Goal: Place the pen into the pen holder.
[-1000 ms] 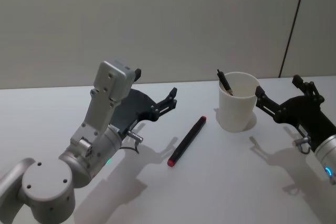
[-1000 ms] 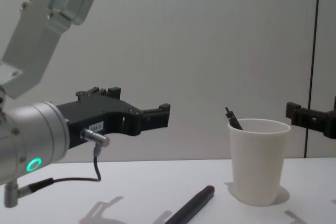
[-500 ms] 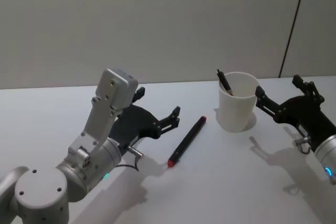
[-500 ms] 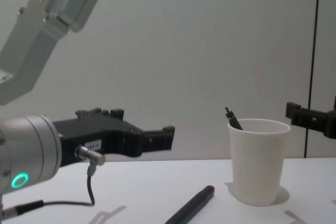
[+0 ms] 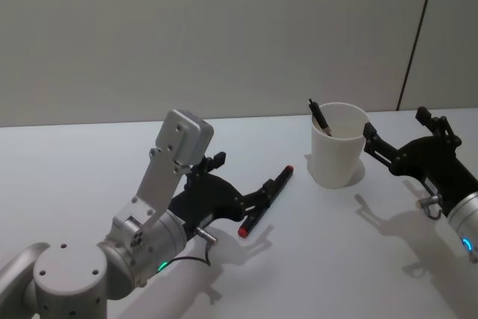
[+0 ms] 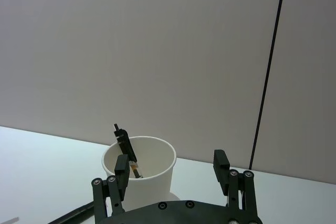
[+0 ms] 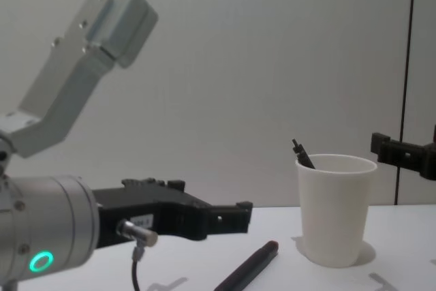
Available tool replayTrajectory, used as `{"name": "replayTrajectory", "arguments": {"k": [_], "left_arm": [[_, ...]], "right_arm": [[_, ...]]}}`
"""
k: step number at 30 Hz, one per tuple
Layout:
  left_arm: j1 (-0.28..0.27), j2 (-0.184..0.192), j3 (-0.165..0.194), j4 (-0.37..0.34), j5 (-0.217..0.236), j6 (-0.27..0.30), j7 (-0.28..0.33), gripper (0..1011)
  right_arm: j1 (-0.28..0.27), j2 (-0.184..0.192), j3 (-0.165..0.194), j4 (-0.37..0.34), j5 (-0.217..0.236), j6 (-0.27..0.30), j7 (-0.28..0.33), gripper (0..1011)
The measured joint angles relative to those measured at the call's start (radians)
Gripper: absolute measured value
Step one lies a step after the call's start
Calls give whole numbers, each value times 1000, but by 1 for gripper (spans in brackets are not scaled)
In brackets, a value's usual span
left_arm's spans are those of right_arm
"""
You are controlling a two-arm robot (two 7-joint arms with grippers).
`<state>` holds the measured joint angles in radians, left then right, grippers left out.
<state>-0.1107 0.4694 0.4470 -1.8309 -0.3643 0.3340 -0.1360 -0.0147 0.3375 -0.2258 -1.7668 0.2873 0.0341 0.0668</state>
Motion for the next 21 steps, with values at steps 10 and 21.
{"name": "replayTrajectory", "arguments": {"k": [10,21], "left_arm": [[-20,-40,16,33,-4,41,-28,1001],[-42,-81,31,70,13,83,-29,1001]], "right_arm": [[0,0,0,0,0,0,0,1001],[0,0,0,0,0,0,0,1001]]}}
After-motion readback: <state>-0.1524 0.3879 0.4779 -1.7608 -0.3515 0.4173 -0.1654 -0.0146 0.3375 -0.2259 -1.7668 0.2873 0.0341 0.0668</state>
